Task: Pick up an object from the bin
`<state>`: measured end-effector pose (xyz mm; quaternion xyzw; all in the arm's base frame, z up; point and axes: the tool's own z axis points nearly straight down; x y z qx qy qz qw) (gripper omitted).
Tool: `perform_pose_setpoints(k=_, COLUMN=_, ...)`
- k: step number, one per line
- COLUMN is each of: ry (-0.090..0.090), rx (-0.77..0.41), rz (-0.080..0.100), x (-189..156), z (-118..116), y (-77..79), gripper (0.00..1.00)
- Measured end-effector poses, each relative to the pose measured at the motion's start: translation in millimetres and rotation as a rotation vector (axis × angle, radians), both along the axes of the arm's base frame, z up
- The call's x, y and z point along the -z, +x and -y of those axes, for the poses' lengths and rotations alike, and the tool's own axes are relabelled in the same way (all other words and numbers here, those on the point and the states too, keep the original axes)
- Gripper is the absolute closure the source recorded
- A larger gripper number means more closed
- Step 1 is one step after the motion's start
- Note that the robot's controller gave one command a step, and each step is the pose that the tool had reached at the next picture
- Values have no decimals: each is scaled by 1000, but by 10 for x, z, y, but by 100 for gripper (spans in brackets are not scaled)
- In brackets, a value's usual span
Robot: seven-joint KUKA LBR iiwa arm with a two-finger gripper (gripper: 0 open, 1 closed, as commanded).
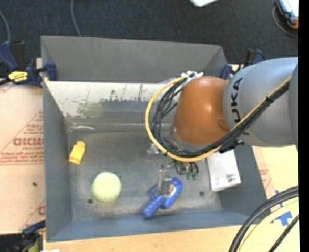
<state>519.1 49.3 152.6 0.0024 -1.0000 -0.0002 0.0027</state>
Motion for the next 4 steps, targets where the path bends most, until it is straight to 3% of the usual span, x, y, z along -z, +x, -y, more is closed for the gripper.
perform_pose_setpoints(k=1, ry=0, rx=2, rz=8, x=-41, z=2, y=20, gripper=0)
perform_pose_setpoints(k=2, ry=0, rx=-216, rz=0, x=708, z=580, y=-321, gripper=0)
perform_pose_setpoints(k=3, ry=1, rx=-193, rz=11, x=675, z=505, y=-163, gripper=100)
perform_pose_setpoints(k=4, ry=1, rx=-192, rz=11, x=675, z=505, y=-163, gripper=100)
